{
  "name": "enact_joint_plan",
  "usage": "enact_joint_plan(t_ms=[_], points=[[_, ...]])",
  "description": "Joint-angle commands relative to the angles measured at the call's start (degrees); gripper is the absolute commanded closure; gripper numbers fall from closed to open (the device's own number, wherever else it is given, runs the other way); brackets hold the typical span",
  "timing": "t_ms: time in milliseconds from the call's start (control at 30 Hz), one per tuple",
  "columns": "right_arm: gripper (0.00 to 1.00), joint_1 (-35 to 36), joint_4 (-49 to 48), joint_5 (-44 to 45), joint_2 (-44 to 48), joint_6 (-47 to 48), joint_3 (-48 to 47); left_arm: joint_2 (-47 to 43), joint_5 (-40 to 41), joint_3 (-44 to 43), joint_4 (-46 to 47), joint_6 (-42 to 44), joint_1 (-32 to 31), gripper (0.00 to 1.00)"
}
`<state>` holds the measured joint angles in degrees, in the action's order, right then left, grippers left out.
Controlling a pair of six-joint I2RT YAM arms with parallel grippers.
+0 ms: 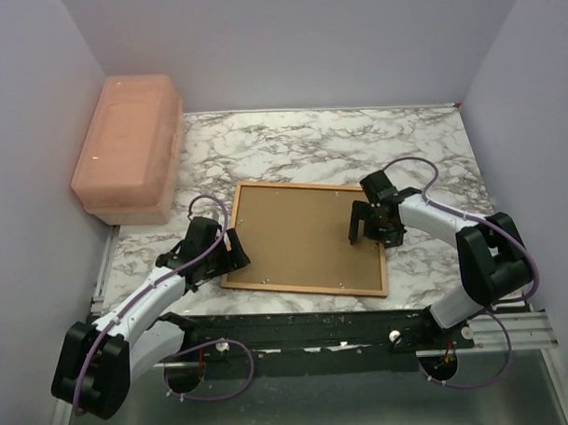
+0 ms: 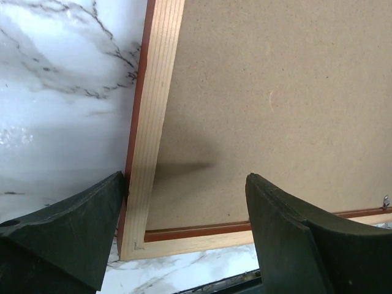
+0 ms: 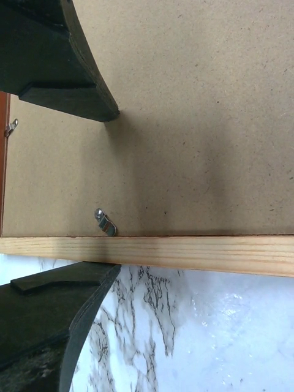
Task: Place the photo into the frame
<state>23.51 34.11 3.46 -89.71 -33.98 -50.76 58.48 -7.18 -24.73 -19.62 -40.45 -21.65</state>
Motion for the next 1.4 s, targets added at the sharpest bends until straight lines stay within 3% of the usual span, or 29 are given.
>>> enact_joint_plan(t_ms=[0,333,500,600,733,867,1000,1067,1233,1367], points=[[0.0,1.67,-4.68,-5.32,-2.17,-2.62,-1.19,-4.36,-9.83,5.02,-3.2,-11.03,-5.83,0.21],[0.0,1.62,-2.25,3.85,3.76,-6.17,2.15,-11.82,-8.86,9.86,-3.05,-13.61,-8.56,0.21],[0.08,-0.09,-2.58,6.87,7.99,-7.18,4.6,-11.19,-9.23,10.44,-1.52,-14.36,-10.01,0.21],[0.14,-3.63,-4.59,4.3,9.16,-6.0,6.47,-10.9,-9.0,10.56,-0.74,-14.57,-10.72,0.21],[0.32,-6.48,-5.16,1.91,9.37,-5.5,7.38,-9.91,-8.48,10.41,-0.46,-14.63,-11.34,0.21],[0.36,-7.42,-5.03,1.38,9.81,-5.47,7.93,-9.52,-8.4,10.41,-0.17,-14.66,-11.62,0.21],[0.68,-7.69,-4.77,1.34,10.26,-5.4,8.4,-9.47,-8.11,10.4,-0.19,-14.63,-11.77,0.21],[0.74,-7.77,-4.58,1.53,10.43,-5.4,8.62,-9.45,-8.03,10.49,-0.23,-14.66,-11.9,0.21],[1.0,-7.86,-3.72,3.42,10.05,-5.27,8.66,-9.26,-7.85,10.38,-0.17,-14.67,-12.1,0.21],[1.0,-7.88,-3.99,3.41,9.56,-4.64,8.58,-9.17,-7.67,10.07,-0.39,-14.66,-12.34,0.21]])
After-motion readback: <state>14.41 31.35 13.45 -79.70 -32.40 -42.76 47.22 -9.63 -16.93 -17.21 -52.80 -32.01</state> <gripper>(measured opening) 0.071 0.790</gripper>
